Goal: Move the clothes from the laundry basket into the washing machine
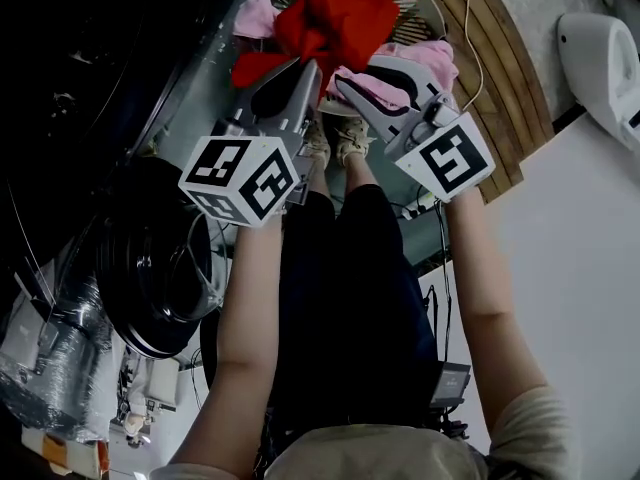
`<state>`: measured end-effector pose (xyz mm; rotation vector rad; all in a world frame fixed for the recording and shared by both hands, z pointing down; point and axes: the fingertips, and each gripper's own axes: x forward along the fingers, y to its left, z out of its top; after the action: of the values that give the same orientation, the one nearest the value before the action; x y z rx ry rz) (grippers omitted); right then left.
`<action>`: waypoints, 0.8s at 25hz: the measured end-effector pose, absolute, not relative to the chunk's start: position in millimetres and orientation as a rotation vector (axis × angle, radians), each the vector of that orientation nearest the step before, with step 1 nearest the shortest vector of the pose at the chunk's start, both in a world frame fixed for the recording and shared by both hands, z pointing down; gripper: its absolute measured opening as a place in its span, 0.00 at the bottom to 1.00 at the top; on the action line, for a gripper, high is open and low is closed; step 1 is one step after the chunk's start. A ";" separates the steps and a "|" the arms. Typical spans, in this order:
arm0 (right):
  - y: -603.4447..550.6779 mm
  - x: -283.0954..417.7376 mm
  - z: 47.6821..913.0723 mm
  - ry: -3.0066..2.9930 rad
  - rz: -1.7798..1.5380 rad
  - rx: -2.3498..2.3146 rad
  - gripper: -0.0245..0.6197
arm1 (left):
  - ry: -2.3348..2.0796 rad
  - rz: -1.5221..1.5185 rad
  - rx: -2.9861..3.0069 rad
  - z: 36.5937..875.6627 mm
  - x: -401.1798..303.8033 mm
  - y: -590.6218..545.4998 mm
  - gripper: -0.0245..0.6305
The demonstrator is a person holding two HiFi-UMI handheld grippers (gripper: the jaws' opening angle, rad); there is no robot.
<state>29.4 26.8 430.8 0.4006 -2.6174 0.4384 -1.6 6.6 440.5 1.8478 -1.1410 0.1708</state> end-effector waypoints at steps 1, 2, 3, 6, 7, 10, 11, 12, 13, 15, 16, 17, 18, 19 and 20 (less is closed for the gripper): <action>27.5 25.2 434.1 -2.605 0.445 0.393 0.17 | -1.131 0.169 1.856 438.3 -0.2 5.8 0.07; 28.1 20.3 437.4 -2.597 0.434 0.379 0.23 | -1.124 0.167 1.860 436.9 1.3 5.4 0.07; 29.1 14.7 440.5 -2.592 0.401 0.360 0.25 | -1.118 0.163 1.860 435.9 2.6 5.3 0.07; 30.2 0.7 449.0 -2.547 0.195 0.331 0.29 | -1.088 0.148 1.863 431.9 5.8 4.9 0.07; 27.5 -1.4 450.7 -2.529 0.136 0.349 0.27 | -1.081 0.145 1.871 430.4 5.8 4.6 0.07; 22.4 -3.3 449.9 -2.534 0.163 0.379 0.14 | -1.100 0.123 1.909 427.4 0.9 4.0 0.07; 21.9 -3.0 448.9 -2.536 0.196 0.374 0.13 | -1.114 0.119 1.935 425.7 -0.7 3.8 0.07; 21.7 -2.3 448.2 -2.533 0.220 0.364 0.12 | -1.115 0.121 1.969 423.3 -0.6 4.7 0.13; 21.8 -1.3 447.7 -2.528 0.236 0.351 0.12 | -1.096 0.127 2.006 420.6 1.5 6.9 0.27; 22.3 2.6 447.3 -2.522 0.265 0.329 0.12 | -1.031 0.159 2.070 417.9 6.3 14.4 0.40; 22.4 5.3 447.1 -2.520 0.285 0.319 0.11 | -1.006 0.191 2.095 419.2 7.1 18.4 0.44; 22.5 8.1 446.6 -2.517 0.307 0.309 0.11 | -0.985 0.234 2.120 422.1 7.2 22.2 0.44; 22.6 10.4 445.7 -2.514 0.329 0.296 0.11 | -0.966 0.285 2.144 425.9 7.2 25.5 0.44; 23.0 12.0 444.5 -2.510 0.349 0.281 0.11 | -0.948 0.341 2.170 429.8 7.1 28.4 0.44; 23.3 13.0 443.1 -2.504 0.368 0.269 0.11 | -0.935 0.401 2.201 433.1 7.1 30.7 0.44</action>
<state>13.0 23.3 443.1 0.2695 -2.5043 0.3681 7.1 30.7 433.1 2.2012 -0.9348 0.4013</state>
